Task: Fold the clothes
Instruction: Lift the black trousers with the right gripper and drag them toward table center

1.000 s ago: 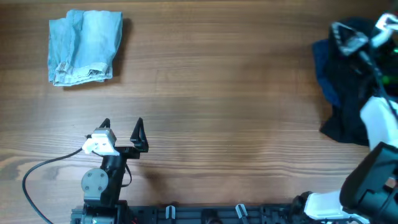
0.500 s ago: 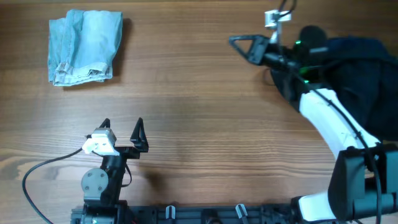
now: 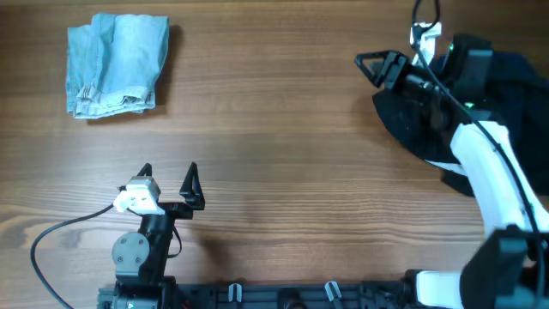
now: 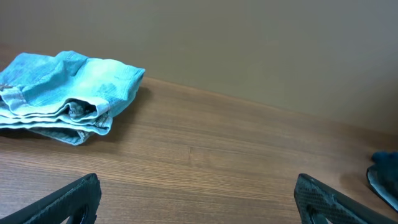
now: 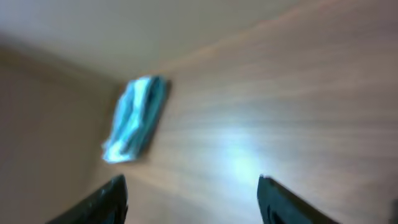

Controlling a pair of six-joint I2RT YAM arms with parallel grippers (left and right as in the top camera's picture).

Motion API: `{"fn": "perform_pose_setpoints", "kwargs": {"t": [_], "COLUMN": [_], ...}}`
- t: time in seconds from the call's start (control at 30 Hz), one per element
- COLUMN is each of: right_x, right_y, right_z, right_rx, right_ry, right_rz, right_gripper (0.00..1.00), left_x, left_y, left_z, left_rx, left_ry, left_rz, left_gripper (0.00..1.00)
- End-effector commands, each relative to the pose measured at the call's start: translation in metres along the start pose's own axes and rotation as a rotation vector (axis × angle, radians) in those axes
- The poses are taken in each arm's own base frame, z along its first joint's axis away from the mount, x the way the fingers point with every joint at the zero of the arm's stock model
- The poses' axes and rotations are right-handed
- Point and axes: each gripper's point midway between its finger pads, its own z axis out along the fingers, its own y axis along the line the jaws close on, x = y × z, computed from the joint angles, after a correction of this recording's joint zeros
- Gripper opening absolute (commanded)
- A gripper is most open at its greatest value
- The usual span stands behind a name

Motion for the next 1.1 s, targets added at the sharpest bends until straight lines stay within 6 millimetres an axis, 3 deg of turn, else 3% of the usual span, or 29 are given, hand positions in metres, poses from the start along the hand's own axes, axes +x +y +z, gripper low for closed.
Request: {"fn": "perform_pose_setpoints", "kwargs": {"t": [0.0, 0.07, 0.13, 0.2, 0.4, 0.5, 0.7, 0.93, 1.07], "right_x": [-0.052, -0.048, -0.033, -0.007, 0.037, 0.056, 0.094, 0.106, 0.099], "right_y": [-0.001, 0.007, 0.011, -0.008, -0.006, -0.026, -0.058, -0.089, -0.104], "right_z": [-0.037, -0.035, -0.028, -0.020, 0.013, 0.021, 0.036, 0.031, 0.021], "right_rx": [0.357, 0.371, 0.390, 0.577, 0.796, 0.916, 0.967, 1.121, 1.260], "right_ry": [-0.129, -0.103, -0.039, 0.061, 0.189, 0.246, 0.404, 0.446, 0.411], "right_rz": [-0.320, -0.358, -0.424, -0.467, -0.637, -0.626, -0.600, -0.596, -0.610], "right_gripper": [0.73, 0.73, 0.73, 0.73, 0.75, 0.75, 0.81, 0.83, 0.84], "left_x": [0.003, 0.003, 0.003, 0.003, 0.003, 0.003, 0.003, 0.003, 0.003], "left_y": [0.000, 0.000, 0.000, 0.000, 0.000, 0.000, 0.000, 0.000, 0.000], "left_z": [0.000, 0.000, 0.000, 0.000, 0.000, 0.000, 0.000, 0.000, 0.000], "left_rx": [-0.002, -0.002, -0.002, -0.002, -0.002, -0.002, -0.002, -0.002, -0.002], "left_ry": [0.008, 0.008, 0.008, 0.008, 0.008, 0.008, 0.008, 0.008, 0.008], "left_rz": [0.020, 0.020, 0.020, 0.020, 0.020, 0.020, 0.020, 0.020, 0.020], "left_gripper": [1.00, 1.00, 1.00, 1.00, 1.00, 1.00, 1.00, 1.00, 1.00]}}
